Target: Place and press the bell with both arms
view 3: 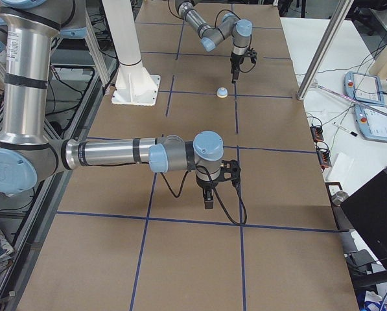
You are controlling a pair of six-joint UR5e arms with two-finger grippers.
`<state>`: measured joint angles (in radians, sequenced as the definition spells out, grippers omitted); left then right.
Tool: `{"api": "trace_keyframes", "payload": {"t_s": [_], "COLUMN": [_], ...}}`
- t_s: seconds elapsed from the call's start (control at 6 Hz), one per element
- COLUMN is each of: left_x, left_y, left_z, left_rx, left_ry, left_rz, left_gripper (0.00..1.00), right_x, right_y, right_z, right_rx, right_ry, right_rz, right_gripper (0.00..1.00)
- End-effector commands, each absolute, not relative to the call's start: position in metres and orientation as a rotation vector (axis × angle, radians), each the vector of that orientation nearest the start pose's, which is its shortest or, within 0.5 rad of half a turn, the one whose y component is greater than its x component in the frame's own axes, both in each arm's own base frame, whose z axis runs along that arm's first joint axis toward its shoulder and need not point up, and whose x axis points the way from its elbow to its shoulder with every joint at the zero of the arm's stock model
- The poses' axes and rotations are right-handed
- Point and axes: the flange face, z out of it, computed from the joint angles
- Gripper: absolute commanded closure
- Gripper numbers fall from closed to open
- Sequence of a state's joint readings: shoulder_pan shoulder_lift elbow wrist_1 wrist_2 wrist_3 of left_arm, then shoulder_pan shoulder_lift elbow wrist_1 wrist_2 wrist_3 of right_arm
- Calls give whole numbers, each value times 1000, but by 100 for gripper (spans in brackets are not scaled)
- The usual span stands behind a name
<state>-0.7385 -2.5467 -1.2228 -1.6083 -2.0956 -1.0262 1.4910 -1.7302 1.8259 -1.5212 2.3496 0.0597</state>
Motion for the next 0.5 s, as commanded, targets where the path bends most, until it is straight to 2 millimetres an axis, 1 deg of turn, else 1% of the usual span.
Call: {"api": "trace_keyframes", "payload": {"t_s": [0.0, 0.17, 0.33], "left_x": [420, 362, 309], "left_y": [-582, -563, -536], "left_z": [266, 304, 351], "left_rx": [82, 128, 134], "left_ry": [815, 808, 782], "left_rz": [54, 85, 76], "left_gripper": [0, 0, 0], "right_x": [27, 26, 14], "right_y": [-445, -447, -458], "right_z": [591, 589, 577], "right_rx": [102, 106, 116], "right_ry": [-787, -789, -799], "right_rz": [-85, -88, -118], "right_gripper": [0, 0, 0]}}
